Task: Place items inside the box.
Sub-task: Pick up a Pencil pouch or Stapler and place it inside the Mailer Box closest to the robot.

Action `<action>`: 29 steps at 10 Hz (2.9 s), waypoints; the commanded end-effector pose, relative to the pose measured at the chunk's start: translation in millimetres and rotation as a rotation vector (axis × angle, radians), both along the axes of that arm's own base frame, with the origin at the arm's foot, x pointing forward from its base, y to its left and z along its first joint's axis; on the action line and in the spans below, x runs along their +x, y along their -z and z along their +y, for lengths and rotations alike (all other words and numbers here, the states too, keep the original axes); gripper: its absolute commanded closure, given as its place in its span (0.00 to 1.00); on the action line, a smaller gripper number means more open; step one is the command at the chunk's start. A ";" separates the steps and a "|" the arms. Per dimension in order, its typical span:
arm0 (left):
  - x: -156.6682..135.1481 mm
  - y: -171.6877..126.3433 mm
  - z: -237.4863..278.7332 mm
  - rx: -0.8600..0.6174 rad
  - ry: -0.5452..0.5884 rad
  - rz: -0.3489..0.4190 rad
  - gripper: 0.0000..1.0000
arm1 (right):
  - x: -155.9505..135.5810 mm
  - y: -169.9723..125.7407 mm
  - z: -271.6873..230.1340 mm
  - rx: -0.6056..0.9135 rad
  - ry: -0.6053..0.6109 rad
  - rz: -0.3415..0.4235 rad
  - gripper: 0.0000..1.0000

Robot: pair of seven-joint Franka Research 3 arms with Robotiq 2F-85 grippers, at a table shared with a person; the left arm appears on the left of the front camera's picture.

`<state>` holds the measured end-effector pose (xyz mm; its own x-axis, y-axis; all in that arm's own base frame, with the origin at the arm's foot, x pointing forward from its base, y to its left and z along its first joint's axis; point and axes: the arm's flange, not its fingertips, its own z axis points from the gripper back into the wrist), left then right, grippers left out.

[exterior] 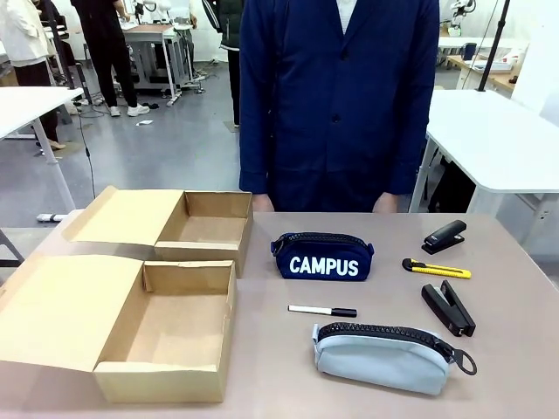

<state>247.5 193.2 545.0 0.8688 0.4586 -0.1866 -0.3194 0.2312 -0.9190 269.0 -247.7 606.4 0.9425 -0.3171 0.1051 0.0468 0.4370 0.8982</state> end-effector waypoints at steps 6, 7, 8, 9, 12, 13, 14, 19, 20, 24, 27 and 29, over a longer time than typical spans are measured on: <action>-3.8 -0.7 2.9 0.005 0.016 -0.002 0.00 | -56.0 22.6 131.3 -0.467 -0.880 -0.323 0.00; -3.8 -0.7 2.9 0.005 0.016 -0.002 0.00 | -52.0 21.6 108.8 -0.477 -0.709 -0.293 0.00; -3.8 -0.7 2.9 0.005 0.016 -0.002 0.00 | -50.3 12.1 65.9 -0.322 -0.566 -0.368 0.00; -3.8 -0.7 2.9 0.005 0.016 -0.002 0.00 | -52.3 9.8 27.6 -0.290 -0.484 -0.370 0.00; -3.8 -0.7 2.9 0.005 0.016 -0.002 0.00 | -63.9 17.5 -9.2 -0.281 -0.422 -0.405 0.00; -3.8 -0.7 2.9 0.005 0.016 -0.002 0.00 | -62.6 20.1 -5.3 -0.268 -0.418 -0.415 0.00; -3.8 -0.7 2.9 0.005 0.016 -0.002 0.00 | -60.5 21.5 -4.3 -0.258 -0.410 -0.413 0.00; -3.8 -0.7 2.9 0.005 0.016 -0.002 0.00 | -62.6 12.1 63.4 -0.392 -0.471 -0.415 0.00; -3.8 -0.7 2.9 0.005 0.016 -0.002 0.00 | -68.6 14.7 113.2 -0.464 -0.645 -0.434 0.00; -3.8 -0.7 2.9 0.005 0.016 -0.002 0.00 | -70.0 88.3 284.2 -0.545 -1.189 -0.486 0.00; -3.8 -0.7 2.9 0.005 0.016 -0.002 0.00 | -59.2 124.5 336.2 -0.613 -1.079 -0.432 0.00; -3.8 -0.7 2.9 0.005 0.016 -0.002 0.00 | -79.4 96.1 324.5 -0.533 -1.231 -0.491 0.00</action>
<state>247.6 194.4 544.7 0.8686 0.4577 -0.1898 -0.3217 0.2296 -0.9186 201.0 85.1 507.8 0.4277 0.8366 0.3423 -0.8675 0.2736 0.4154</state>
